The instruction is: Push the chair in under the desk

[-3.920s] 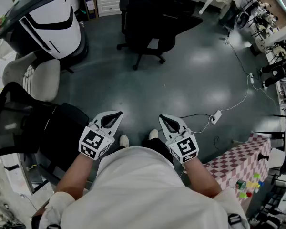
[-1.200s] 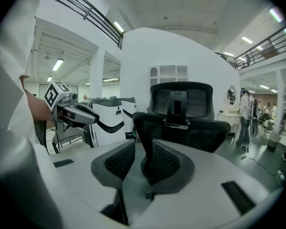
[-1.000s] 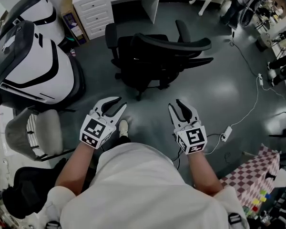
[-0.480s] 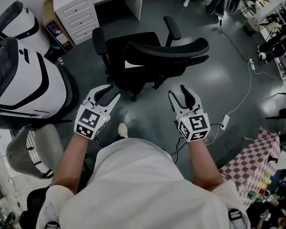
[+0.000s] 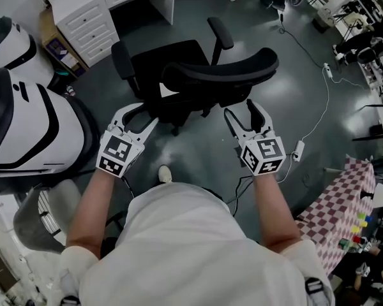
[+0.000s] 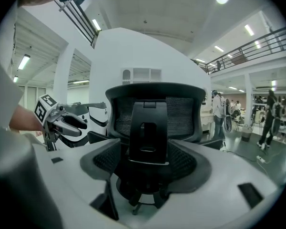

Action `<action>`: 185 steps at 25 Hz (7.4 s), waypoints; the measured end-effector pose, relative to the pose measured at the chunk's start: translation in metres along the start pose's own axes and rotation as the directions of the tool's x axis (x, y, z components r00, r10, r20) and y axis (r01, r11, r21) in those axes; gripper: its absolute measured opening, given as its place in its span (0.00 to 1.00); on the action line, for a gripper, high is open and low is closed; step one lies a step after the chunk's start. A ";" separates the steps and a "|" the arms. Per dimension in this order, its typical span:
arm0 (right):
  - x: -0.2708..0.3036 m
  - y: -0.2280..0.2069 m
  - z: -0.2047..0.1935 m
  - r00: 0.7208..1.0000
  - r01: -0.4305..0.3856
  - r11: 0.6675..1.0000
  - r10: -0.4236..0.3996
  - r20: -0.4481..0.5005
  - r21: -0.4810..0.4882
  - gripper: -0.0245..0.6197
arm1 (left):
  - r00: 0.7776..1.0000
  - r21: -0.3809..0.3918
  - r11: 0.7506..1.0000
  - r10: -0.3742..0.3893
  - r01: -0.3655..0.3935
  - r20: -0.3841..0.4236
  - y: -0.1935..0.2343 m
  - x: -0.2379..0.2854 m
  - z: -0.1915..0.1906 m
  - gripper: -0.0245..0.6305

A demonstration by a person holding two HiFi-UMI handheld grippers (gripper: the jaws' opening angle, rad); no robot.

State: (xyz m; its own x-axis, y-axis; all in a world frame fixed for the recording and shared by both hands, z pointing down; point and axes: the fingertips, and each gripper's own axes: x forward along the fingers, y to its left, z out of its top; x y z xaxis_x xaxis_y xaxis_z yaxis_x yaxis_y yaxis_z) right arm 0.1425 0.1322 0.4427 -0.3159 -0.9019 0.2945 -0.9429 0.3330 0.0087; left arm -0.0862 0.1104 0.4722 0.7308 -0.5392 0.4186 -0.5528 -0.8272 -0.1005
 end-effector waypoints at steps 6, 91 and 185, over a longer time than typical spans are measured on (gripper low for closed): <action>0.012 -0.009 0.008 1.000 0.018 1.000 -0.018 0.000 0.010 0.50 | 0.999 0.058 0.998 -0.031 0.032 -0.024 0.008 0.020 -0.004 0.34; 0.186 -0.145 0.063 0.989 -0.145 0.989 0.145 0.039 0.006 0.50 | 0.988 0.047 0.993 -0.106 0.112 -0.115 0.099 0.189 0.037 0.30; 0.430 -0.147 0.132 0.997 -0.079 0.997 0.078 0.029 0.025 0.50 | 0.981 0.104 0.979 -0.167 0.177 -0.099 0.354 0.261 0.043 0.29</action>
State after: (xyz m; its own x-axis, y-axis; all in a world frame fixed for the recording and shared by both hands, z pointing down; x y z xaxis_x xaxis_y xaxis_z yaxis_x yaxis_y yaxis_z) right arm 0.1310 -0.3407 0.4420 -0.3913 -0.8809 0.2664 -0.9175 0.3959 -0.0384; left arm -0.0743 -0.3303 0.5072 0.7698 -0.3752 0.5163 -0.3700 -0.9215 -0.1180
